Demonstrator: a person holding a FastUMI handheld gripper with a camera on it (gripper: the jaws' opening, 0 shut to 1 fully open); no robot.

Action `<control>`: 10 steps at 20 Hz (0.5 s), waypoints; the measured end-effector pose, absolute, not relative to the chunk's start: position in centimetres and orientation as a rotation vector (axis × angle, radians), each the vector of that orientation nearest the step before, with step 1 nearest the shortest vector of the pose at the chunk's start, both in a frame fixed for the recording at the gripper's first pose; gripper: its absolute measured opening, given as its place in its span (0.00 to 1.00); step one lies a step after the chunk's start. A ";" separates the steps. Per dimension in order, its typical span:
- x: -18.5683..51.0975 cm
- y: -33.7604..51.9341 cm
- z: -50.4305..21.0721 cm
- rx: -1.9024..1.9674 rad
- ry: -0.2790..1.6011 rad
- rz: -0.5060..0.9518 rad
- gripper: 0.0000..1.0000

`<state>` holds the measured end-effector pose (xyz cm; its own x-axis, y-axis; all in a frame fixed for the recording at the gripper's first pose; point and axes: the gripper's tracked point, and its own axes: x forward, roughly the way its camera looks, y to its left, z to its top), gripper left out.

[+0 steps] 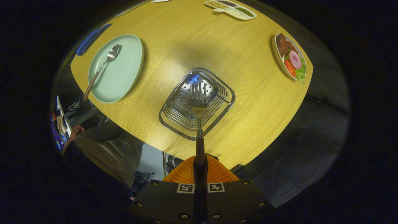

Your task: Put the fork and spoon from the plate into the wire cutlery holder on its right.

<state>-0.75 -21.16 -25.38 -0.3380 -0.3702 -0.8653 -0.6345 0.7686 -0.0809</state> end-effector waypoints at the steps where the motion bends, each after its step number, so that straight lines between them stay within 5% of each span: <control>1: -0.9 -21.4 -25.6 -0.756 1.986 0.327 0.01; 10: 0.4 -20.2 -25.5 -0.651 1.991 0.297 0.09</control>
